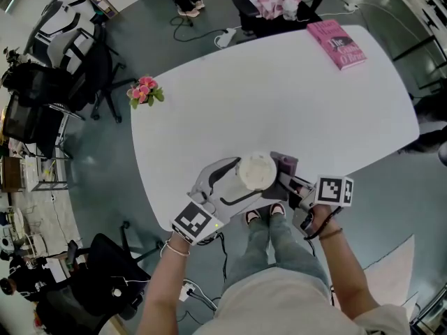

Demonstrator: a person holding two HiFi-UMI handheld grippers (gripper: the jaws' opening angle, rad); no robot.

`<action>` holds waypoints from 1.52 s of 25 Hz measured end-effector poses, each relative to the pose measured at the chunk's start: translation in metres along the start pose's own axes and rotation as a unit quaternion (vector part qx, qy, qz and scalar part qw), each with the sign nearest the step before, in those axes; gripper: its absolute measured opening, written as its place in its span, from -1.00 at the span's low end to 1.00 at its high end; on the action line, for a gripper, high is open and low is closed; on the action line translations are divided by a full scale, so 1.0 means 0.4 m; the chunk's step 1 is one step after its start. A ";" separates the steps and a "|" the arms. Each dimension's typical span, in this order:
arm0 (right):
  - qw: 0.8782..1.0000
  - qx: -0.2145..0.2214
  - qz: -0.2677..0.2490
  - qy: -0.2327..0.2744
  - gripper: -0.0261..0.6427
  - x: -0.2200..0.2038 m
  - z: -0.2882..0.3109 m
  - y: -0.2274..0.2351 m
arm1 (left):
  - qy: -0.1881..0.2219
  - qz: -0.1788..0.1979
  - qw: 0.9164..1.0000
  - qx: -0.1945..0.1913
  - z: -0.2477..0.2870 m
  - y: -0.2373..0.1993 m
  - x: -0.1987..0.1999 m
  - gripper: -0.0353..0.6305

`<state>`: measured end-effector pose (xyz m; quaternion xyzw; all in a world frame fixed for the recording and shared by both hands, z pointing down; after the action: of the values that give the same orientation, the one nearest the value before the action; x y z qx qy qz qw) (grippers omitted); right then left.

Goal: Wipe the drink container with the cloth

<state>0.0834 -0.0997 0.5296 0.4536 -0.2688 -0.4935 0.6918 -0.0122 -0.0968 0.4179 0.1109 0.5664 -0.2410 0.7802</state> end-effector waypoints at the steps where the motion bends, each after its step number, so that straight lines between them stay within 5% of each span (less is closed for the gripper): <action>1: 1.000 -0.001 -0.002 -0.001 -0.72 -0.002 0.003 0.003 | 0.000 -0.004 1.000 0.001 -0.001 0.001 0.001 0.17; 9: 0.999 0.003 -0.037 -0.004 -0.72 0.010 0.030 0.020 | -0.002 0.011 1.000 -0.008 0.004 -0.003 0.003 0.17; 13: 0.997 -0.012 -0.070 -0.007 -0.72 0.019 0.034 0.027 | -0.003 -0.013 1.000 -0.005 0.003 -0.001 0.003 0.17; 38: 0.991 -0.082 -0.100 -0.024 -0.72 0.012 0.074 0.088 | -0.001 -0.010 1.000 -0.006 0.003 -0.001 0.000 0.17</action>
<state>0.0763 -0.1113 0.5738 0.4083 -0.1973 -0.5911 0.6671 -0.0114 -0.0978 0.4183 0.1005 0.5678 -0.2458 0.7792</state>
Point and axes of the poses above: the fingertips, and each gripper's own axes: z forward along the fingers, y to its right, x out of its top, the point moved 1 cm from there along -z, backward along the fingers, and after that the axes turned 3 degrees about -y, right-handed, at the moved point
